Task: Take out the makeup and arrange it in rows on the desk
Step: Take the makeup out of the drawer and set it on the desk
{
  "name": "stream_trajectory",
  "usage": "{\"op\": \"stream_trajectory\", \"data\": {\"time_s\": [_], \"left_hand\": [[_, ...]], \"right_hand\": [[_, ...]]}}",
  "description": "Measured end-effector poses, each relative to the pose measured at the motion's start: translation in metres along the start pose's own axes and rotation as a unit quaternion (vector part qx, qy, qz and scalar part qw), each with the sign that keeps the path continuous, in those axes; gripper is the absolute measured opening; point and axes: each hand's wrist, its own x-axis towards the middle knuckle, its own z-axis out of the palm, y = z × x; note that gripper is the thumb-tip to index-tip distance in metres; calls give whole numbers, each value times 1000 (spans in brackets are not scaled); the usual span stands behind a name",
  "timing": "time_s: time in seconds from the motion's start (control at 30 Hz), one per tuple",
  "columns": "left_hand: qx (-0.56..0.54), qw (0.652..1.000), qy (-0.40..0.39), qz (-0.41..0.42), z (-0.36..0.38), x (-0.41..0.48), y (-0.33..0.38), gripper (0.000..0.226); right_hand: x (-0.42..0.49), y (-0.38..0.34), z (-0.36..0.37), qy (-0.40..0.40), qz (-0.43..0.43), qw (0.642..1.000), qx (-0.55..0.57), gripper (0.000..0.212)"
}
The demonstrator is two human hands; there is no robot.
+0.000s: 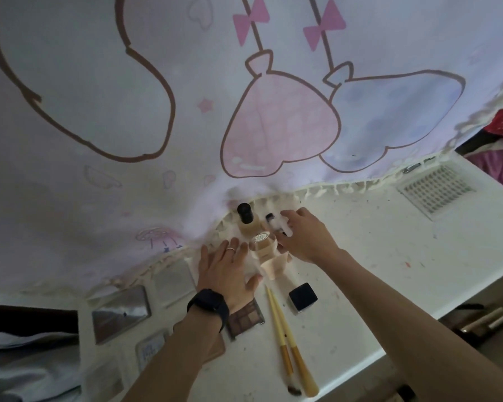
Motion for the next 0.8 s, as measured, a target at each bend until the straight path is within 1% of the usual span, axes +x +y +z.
{"op": "stream_trajectory", "data": {"time_s": [0.07,0.13,0.23,0.3,0.43,0.53,0.63,0.8], "left_hand": [[-2,1000,-1,2,-1,1,0,77],[1,1000,1,4,-2,1,0,77],[6,1000,4,4,-3,1,1,77],[12,1000,9,5,-3,1,2,76],[13,1000,16,6,-3,3,4,76],[19,1000,18,9,-2,4,3,76],[30,999,19,12,-2,4,3,76],[43,999,16,18,-6,4,5,74]], "right_hand": [[1,2,1,0,-4,1000,-5,60],[3,2,-1,5,-7,1000,-8,53],[6,2,-3,28,-16,999,-39,46],[7,3,-3,42,-11,998,-40,45],[7,6,-1,21,-40,999,-25,55],[11,7,0,40,-58,996,-60,47],[16,0,0,57,-43,995,-70,39],[22,-9,-2,56,-20,996,-62,38]]}}
